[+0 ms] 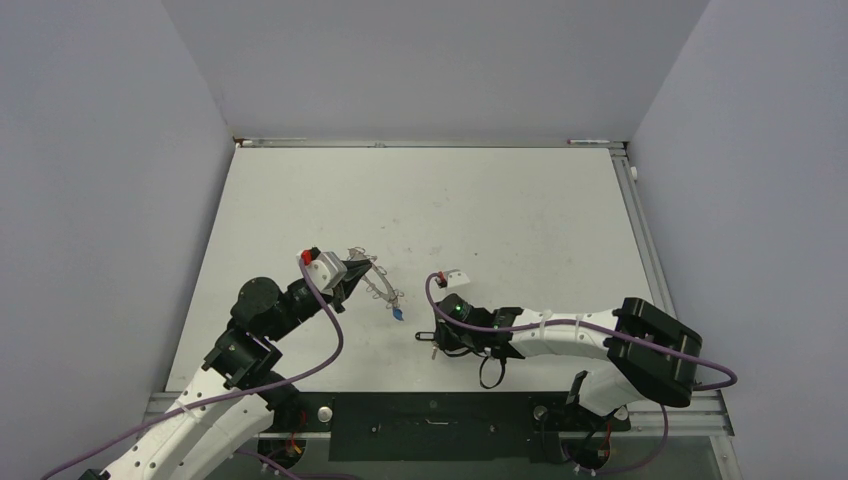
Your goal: Put the keys on the keyring
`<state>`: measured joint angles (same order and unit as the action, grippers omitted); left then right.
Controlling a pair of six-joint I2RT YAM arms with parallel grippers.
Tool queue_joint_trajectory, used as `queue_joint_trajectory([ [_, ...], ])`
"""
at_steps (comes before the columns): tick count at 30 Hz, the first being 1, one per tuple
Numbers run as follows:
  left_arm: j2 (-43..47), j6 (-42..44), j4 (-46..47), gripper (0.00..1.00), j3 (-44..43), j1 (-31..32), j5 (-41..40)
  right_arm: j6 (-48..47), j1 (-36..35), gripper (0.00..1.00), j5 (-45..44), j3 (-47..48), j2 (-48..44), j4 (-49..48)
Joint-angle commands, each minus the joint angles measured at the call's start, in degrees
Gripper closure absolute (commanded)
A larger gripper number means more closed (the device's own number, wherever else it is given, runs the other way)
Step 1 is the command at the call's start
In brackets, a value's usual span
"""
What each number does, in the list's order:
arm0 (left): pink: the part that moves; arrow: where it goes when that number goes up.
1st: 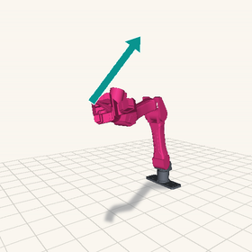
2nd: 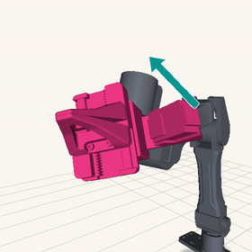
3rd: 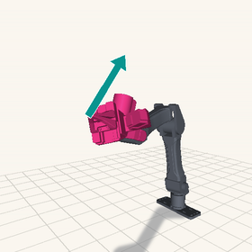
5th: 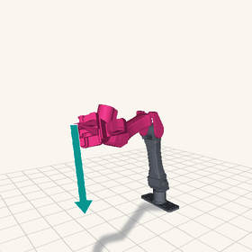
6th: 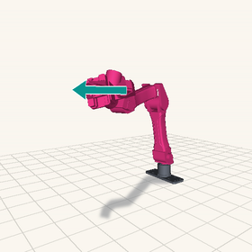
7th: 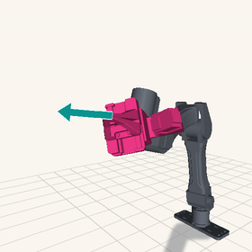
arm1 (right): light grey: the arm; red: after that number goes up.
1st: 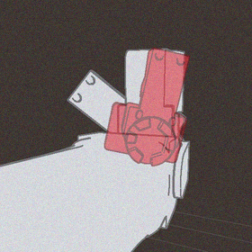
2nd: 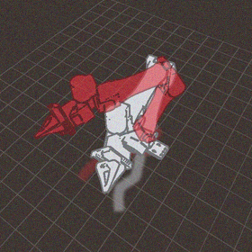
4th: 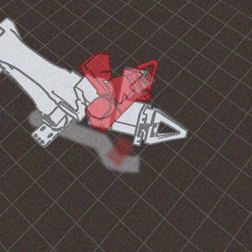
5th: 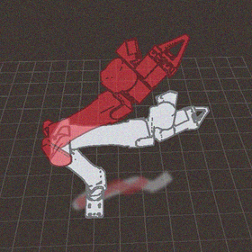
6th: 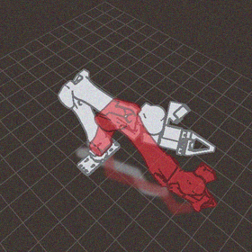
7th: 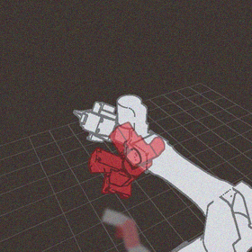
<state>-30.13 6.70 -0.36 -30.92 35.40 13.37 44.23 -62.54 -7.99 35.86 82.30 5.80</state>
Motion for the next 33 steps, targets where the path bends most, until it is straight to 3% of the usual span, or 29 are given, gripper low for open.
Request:
queue_joint_trajectory([
  [1,0.18,0.51,2.30,1.00,-3.27,-0.33,0.27,0.67,0.50,0.83,0.19,-0.35,0.14,-2.46],
  [8,0.17,0.60,2.24,1.00,-3.27,-0.33,0.18,0.25,0.72,0.95,0.52,-0.34,-0.23,-2.76],
  [33,0.08,1.03,2.21,1.00,-3.33,-0.50,0.74,-28.35,-0.85,0.95,-0.61,3.10,-19.04,-1.10],
])
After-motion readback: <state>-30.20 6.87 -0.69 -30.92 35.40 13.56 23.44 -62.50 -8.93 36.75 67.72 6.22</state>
